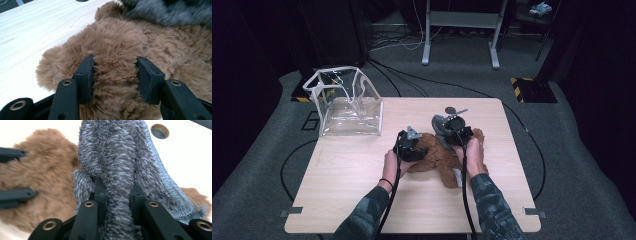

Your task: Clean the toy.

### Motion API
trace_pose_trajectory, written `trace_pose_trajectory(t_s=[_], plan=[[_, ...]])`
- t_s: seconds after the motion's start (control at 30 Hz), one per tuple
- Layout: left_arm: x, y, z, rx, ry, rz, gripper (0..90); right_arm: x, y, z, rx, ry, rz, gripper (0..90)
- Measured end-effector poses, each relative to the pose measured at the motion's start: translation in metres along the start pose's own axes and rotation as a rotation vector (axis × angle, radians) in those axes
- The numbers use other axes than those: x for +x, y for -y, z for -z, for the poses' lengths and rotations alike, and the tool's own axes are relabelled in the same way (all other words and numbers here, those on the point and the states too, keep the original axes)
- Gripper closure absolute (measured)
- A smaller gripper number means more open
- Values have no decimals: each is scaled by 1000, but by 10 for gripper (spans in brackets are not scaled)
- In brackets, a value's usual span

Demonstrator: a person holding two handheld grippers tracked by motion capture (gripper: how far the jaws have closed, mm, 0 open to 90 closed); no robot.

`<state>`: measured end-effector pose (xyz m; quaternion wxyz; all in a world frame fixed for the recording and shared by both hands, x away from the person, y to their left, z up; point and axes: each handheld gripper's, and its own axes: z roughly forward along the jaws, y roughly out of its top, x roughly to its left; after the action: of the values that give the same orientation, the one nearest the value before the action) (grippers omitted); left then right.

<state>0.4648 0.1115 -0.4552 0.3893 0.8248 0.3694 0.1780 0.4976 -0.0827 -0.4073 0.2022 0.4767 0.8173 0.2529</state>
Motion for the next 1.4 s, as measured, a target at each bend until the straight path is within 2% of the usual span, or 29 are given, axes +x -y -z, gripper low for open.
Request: trace_pose_trajectory(t_s=[0.13, 0.2, 0.27, 0.37, 0.4, 0.47, 0.53, 0.57, 0.6, 0.67, 0.7, 0.77, 0.8, 0.97, 1.0, 1.13, 1.27, 1.37, 1.4], plan=[[-2, 4, 1, -7, 22, -13, 514, -14, 7, 4, 22, 49, 9, 747], [-3, 5, 1, -5, 19, -21, 514, -18, 8, 6, 28, 50, 3, 747], [-4, 6, 2, -9, 19, -15, 513, -19, 8, 9, 34, 81, -2, 746], [-4, 8, 2, -20, 22, -10, 511, -23, 6, 12, 38, 89, 0, 744], [-3, 8, 3, -17, 19, -20, 507, -24, 5, 13, 36, 92, -14, 743], [-2, 10, 3, -27, 25, -12, 502, -26, 0, 17, 5, 51, -52, 741], [-3, 12, 3, -29, 21, -24, 496, -17, -9, 19, -19, -36, -78, 740], [-3, 12, 4, -29, 19, -26, 491, 3, -19, 12, -17, -60, -10, 738], [-3, 12, 4, -24, 18, -24, 491, 3, -19, 12, -17, -60, -10, 738], [-2, 13, 4, -25, 16, -23, 491, 24, -25, -1, 34, -49, 40, 738], [-1, 13, 4, -26, 17, -18, 491, 34, -26, -13, 52, -25, 65, 737], [-1, 14, 4, -27, 15, -10, 491, 35, -25, -16, 58, -21, 83, 738], [-1, 14, 4, -29, 14, -13, 491, 35, -24, -17, 57, -17, 64, 740], [-4, 13, 4, -25, 20, -17, 492, 23, -19, -13, 54, 11, 64, 743], [-3, 14, 5, -25, 20, -22, 492, 17, -17, -12, 47, 21, 67, 743], [-4, 14, 5, -26, 24, -18, 492, -12, -7, -2, 48, 55, 24, 743], [-5, 14, 6, -29, 26, -20, 491, -44, 8, 6, 42, 62, -80, 744], [-6, 15, 6, -31, 26, -24, 491, -56, 17, 7, 43, 56, -134, 744], [-6, 15, 6, -31, 27, -25, 491, -56, 17, 7, 43, 56, -134, 744]])
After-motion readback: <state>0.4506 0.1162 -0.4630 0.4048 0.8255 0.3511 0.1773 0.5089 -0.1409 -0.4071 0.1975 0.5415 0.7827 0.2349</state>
